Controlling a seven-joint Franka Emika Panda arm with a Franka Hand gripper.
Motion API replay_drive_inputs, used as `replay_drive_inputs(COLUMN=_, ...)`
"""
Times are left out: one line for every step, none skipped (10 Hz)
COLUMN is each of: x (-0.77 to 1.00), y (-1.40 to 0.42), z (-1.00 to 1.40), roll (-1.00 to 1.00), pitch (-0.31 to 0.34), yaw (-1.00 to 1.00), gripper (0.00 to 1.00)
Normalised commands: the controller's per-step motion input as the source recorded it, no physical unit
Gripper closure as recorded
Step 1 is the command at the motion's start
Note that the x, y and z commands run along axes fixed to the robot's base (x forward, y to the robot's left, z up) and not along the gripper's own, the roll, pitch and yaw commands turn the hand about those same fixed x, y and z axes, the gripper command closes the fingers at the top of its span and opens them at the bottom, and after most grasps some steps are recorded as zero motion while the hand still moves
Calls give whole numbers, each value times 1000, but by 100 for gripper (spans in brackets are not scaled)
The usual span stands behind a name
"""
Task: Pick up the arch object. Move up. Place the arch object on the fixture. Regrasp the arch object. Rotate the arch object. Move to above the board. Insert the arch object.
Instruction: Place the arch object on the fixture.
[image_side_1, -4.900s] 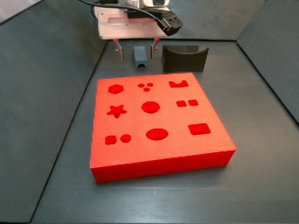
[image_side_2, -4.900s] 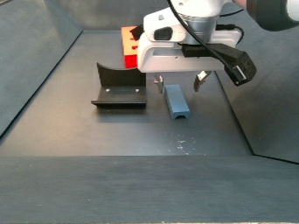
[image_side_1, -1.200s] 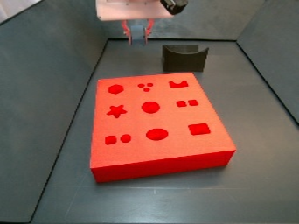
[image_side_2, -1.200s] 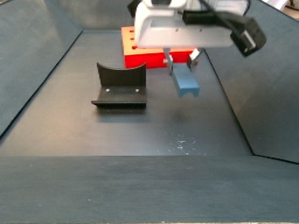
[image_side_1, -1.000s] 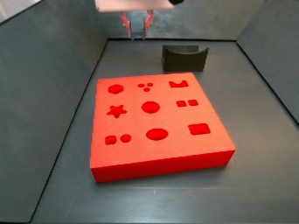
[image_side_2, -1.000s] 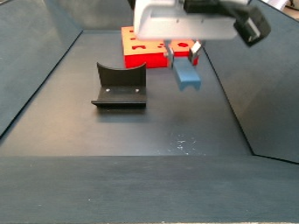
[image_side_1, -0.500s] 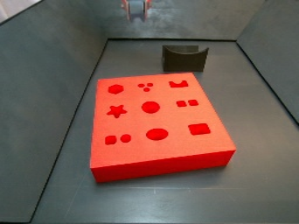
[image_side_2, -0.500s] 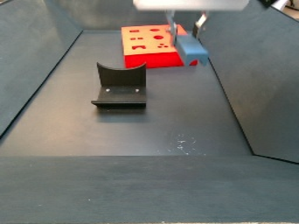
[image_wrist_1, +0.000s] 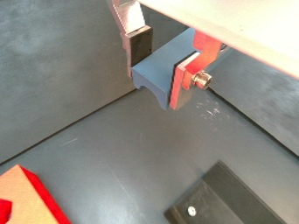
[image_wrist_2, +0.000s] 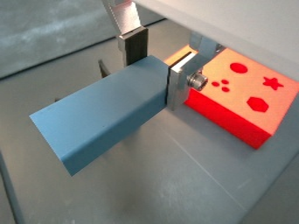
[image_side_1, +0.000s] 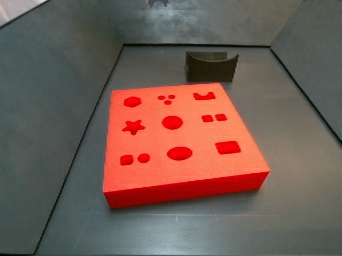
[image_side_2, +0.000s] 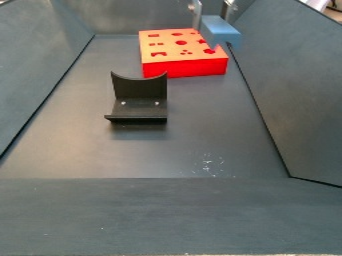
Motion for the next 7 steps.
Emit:
replay_drive_inputs(x=1000, y=-74, z=235, roll=12, pitch=224, yaw=-173, gripper=100)
replay_drive_inputs(x=1000, y=-56, z=185, roll=23, pitch=203, yaw=-101, gripper=100)
replay_drive_inputs(x=1000, y=-50, z=158, roll=31, pitch=183, yaw=-69, gripper=100)
replay_drive_inputs(x=1000, y=-39, z=130, roll=39, pitch=169, yaw=-40, gripper=100)
replay_drive_inputs(x=1000, y=-35, z=114, roll=43, pitch=165, yaw=-29, gripper=100)
replay_drive_inputs(x=1000, y=-27, z=90, roll=54, pitch=168, yaw=-12, gripper=100)
replay_drive_inputs(x=1000, y=-23, z=79, roll=59, pitch=170, yaw=-6, gripper=100)
